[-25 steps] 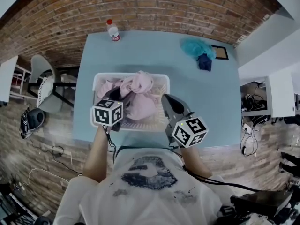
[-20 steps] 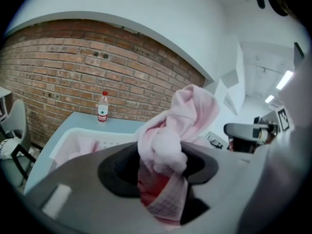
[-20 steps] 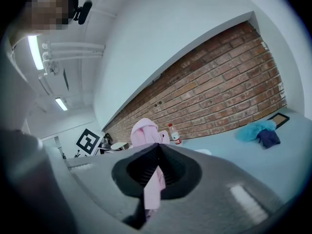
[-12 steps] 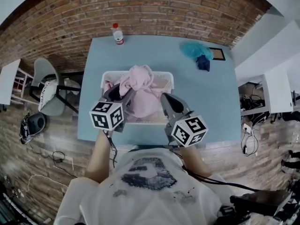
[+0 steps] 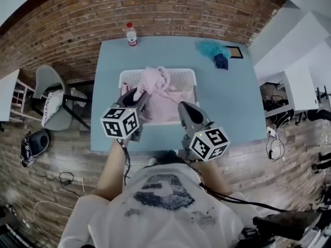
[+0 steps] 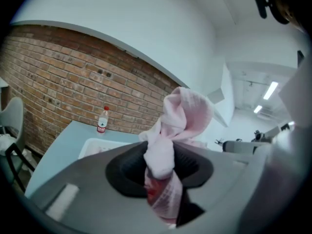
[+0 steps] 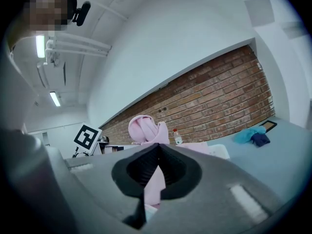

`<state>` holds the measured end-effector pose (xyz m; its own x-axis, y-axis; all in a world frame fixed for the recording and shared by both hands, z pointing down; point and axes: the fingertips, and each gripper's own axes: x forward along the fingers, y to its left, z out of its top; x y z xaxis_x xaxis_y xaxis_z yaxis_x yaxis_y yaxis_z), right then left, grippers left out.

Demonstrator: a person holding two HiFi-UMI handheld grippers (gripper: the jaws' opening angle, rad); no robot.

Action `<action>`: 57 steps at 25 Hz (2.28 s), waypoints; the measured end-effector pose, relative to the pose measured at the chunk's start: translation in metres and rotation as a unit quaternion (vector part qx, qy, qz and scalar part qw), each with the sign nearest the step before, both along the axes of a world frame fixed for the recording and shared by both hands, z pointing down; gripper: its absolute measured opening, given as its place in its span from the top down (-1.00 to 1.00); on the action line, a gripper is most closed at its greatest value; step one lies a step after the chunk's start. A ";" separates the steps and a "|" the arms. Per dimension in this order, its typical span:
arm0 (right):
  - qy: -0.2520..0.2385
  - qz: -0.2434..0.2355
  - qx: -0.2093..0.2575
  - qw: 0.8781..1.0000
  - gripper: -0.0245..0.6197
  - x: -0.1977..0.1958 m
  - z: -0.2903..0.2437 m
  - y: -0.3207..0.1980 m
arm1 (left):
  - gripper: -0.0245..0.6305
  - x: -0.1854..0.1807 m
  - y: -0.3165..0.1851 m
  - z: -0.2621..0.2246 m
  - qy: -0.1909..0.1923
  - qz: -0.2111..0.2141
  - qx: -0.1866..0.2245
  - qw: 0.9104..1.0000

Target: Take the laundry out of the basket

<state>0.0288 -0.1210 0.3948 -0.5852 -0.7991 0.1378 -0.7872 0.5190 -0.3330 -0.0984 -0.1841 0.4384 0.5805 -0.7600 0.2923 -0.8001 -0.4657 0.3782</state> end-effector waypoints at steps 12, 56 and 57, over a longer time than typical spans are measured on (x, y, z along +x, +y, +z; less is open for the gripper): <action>0.010 0.049 0.029 0.998 0.93 -0.009 -0.023 0.053 | 0.54 -0.009 0.036 -0.048 -0.006 0.033 0.056 0.998; -0.021 0.163 0.063 0.984 0.93 0.357 -0.043 0.073 | 0.67 0.362 0.033 -0.118 -0.035 0.120 0.144 0.982; -0.023 0.164 0.060 0.984 0.93 0.365 -0.040 0.074 | 0.67 0.371 0.033 -0.114 -0.037 0.121 0.141 0.982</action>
<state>0.3937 -0.0466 0.3545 -0.2962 -0.9551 0.0098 -0.9048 0.2773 -0.3231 0.2727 -0.1513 0.3246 0.7386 -0.6598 0.1385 -0.6742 -0.7227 0.1524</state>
